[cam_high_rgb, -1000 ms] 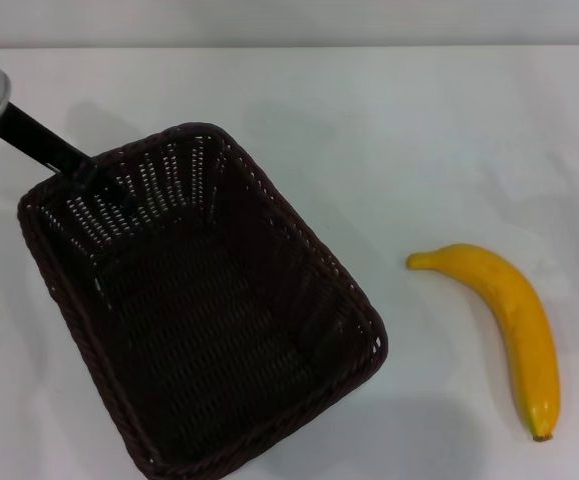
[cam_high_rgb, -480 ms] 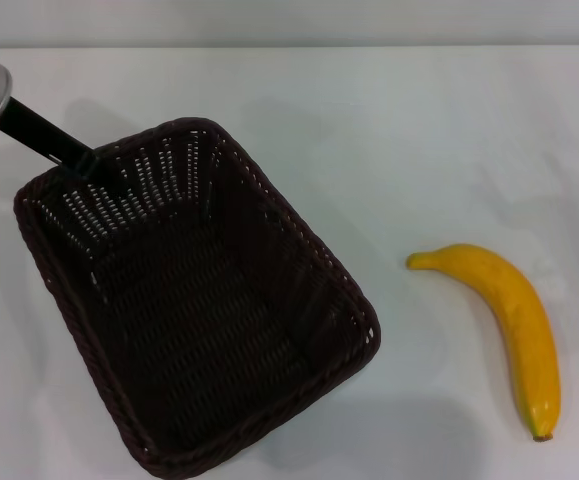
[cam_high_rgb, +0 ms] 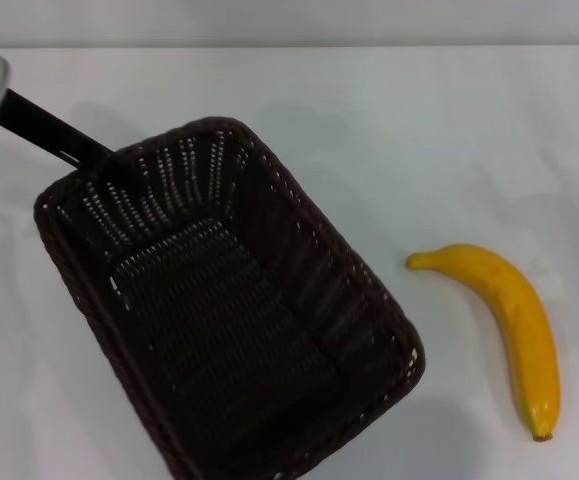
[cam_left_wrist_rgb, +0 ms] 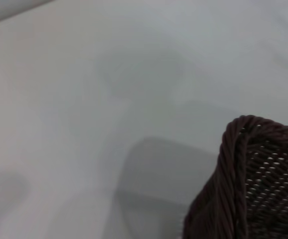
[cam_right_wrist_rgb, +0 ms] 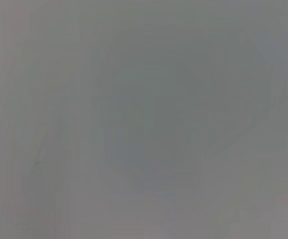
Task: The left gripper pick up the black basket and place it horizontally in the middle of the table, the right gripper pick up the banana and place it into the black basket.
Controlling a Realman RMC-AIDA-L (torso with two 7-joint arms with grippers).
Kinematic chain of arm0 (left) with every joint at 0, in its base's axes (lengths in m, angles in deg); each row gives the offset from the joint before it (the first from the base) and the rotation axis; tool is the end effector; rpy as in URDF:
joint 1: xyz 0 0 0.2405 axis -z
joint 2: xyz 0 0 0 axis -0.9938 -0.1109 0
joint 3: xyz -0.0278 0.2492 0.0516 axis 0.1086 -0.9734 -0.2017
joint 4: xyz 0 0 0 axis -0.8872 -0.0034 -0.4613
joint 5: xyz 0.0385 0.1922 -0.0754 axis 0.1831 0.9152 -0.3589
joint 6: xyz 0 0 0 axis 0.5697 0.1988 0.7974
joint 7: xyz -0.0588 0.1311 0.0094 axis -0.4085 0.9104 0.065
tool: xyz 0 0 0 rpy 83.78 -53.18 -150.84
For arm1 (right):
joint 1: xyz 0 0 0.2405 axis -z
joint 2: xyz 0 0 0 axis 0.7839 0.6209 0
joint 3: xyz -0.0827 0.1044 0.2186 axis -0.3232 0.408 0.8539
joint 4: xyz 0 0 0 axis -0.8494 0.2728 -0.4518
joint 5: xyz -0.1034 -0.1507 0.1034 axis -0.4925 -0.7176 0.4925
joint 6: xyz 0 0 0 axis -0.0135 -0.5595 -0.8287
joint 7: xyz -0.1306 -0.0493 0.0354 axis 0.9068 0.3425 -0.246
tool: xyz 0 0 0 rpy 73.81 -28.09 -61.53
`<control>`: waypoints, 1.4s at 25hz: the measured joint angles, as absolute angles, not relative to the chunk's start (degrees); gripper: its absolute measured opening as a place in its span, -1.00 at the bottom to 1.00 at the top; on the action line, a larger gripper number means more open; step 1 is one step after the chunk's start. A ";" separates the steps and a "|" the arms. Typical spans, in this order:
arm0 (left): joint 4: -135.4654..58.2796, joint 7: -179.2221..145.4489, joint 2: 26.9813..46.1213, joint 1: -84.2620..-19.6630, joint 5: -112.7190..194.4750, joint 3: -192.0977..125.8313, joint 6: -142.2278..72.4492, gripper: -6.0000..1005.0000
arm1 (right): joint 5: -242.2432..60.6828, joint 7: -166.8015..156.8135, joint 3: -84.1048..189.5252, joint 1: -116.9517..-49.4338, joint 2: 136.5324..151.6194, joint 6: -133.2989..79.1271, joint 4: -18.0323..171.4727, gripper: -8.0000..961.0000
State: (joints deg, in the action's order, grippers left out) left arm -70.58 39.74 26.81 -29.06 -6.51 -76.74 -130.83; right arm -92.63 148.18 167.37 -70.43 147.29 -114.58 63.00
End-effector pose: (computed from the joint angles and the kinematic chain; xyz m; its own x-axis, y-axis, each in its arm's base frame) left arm -0.2140 0.4238 0.0625 0.6976 0.7131 -0.0699 0.6804 -0.6899 -0.2470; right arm 0.3440 0.3073 0.0500 0.5751 0.1896 -0.7958 -0.7622 -0.2292 -0.6055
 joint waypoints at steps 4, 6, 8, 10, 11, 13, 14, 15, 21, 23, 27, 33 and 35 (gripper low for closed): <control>-70.77 40.41 25.11 -30.83 -9.02 -72.80 -134.14 -0.63 | -92.51 148.20 167.41 -70.44 147.25 -114.58 62.87 0.82; -71.03 41.23 24.43 -31.81 -9.98 -69.55 -135.82 -0.64 | -92.38 148.20 167.56 -70.39 147.21 -114.58 62.86 0.82; -71.52 41.90 23.78 -33.01 -11.43 -66.46 -137.57 -0.64 | -92.34 148.20 167.76 -70.34 147.16 -114.58 62.86 0.82; -72.06 41.97 23.13 -34.40 -13.23 -63.90 -138.59 -0.64 | -92.33 148.20 167.81 -70.30 147.11 -114.58 62.86 0.82; -72.19 41.74 22.80 -35.12 -14.25 -62.98 -138.69 -0.64 | -92.33 148.20 167.81 -70.31 147.09 -114.58 62.76 0.82; -72.30 40.75 22.47 -36.39 -15.62 -61.36 -138.51 -0.64 | -92.33 148.20 167.81 -70.39 147.05 -114.57 62.66 0.82; -72.33 39.83 22.36 -37.28 -16.31 -60.14 -138.07 -0.64 | -92.33 148.20 167.82 -70.47 147.02 -114.57 62.61 0.82; -72.35 39.04 22.34 -37.93 -16.71 -59.45 -137.54 -0.64 | -92.33 148.20 167.82 -70.58 147.01 -114.52 62.59 0.82; -72.30 33.97 23.27 -41.76 -19.28 -57.74 -132.54 -0.62 | -92.31 148.40 167.89 -70.87 146.97 -114.24 62.50 0.82; -71.92 32.14 24.16 -43.38 -22.23 -57.16 -129.56 -0.61 | -92.24 148.42 167.91 -70.92 146.94 -114.23 62.42 0.82; -71.70 29.96 25.86 -45.90 -27.59 -57.06 -125.82 -0.59 | -92.15 148.35 168.45 -70.97 146.94 -114.22 62.29 0.82; -71.01 28.00 29.25 -47.40 -28.66 -57.53 -120.71 -0.57 | -92.14 148.39 169.83 -71.32 146.93 -114.03 62.25 0.82; -70.29 27.69 30.61 -47.48 -28.46 -57.62 -119.17 -0.56 | -92.14 148.57 170.04 -71.69 146.90 -113.87 62.25 0.82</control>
